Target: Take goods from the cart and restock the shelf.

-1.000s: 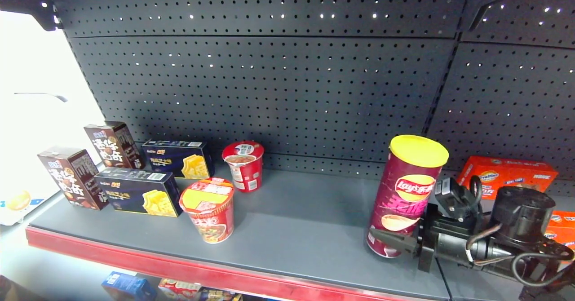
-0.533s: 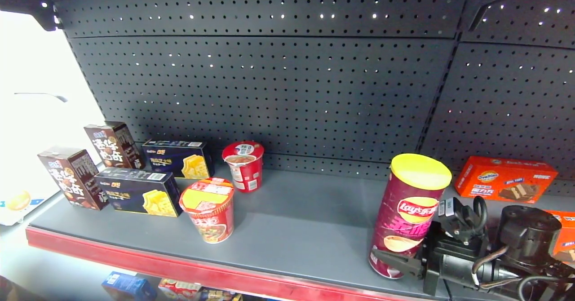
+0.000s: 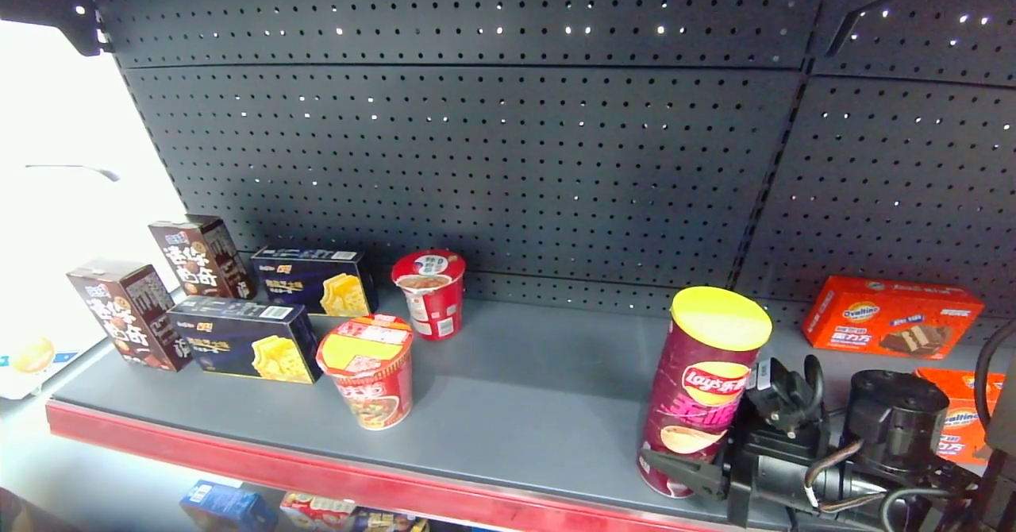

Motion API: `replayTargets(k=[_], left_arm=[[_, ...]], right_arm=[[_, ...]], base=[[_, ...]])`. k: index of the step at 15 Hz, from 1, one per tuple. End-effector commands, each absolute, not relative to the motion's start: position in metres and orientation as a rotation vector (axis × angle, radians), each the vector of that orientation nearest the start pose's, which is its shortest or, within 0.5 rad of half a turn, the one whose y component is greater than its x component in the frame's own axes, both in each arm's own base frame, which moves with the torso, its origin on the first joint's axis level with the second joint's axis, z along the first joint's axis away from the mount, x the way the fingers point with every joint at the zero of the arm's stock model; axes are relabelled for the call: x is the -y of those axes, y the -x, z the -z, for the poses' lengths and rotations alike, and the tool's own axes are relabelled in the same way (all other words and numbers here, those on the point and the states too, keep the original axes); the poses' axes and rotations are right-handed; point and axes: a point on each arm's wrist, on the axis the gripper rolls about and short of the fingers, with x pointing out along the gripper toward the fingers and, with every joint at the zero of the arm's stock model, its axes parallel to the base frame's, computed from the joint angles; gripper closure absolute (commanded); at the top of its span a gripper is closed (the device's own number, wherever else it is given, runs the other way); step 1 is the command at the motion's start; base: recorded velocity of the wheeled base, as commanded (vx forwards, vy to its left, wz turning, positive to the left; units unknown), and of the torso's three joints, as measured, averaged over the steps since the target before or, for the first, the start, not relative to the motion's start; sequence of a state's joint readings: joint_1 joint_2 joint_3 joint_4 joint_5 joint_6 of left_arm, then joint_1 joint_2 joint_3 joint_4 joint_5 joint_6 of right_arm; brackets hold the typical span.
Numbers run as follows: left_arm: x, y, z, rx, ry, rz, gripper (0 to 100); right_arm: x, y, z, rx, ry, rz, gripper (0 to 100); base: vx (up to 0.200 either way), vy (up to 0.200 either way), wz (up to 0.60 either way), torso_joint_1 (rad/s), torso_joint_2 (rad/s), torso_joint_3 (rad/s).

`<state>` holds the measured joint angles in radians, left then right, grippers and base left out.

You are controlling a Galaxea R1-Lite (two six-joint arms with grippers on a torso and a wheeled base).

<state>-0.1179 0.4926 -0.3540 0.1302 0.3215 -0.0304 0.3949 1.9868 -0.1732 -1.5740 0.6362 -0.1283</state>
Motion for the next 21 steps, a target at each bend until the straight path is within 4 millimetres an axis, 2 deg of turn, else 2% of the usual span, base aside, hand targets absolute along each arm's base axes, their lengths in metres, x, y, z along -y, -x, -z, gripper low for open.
replayTargets(k=[1, 6, 13, 21], left_arm=[[-0.005, -0.018, -0.165, -0.264, -0.029, -0.207, 100], [-0.005, -0.015, -0.165, -0.250, -0.026, -0.208, 100], [-0.006, -0.014, -0.162, -0.247, -0.026, -0.210, 100], [-0.006, -0.010, -0.162, -0.228, -0.021, -0.210, 100]], right_arm=[[-0.110, -0.224, -0.062, -0.189, 0.087, -1.026, 0], [-0.108, -0.214, -0.078, -0.132, 0.096, -1.025, 0], [-0.072, -0.183, -0.100, -0.081, 0.099, -0.909, 0], [-0.058, -0.151, -0.137, 0.103, 0.126, -0.875, 0]], base=[[0.000, 0.000, 0.00, 0.000, 0.00, 0.000], [0.000, 0.000, 0.00, 0.000, 0.00, 0.000], [0.000, 0.000, 0.00, 0.000, 0.00, 0.000], [0.000, 0.000, 0.00, 0.000, 0.00, 0.000]])
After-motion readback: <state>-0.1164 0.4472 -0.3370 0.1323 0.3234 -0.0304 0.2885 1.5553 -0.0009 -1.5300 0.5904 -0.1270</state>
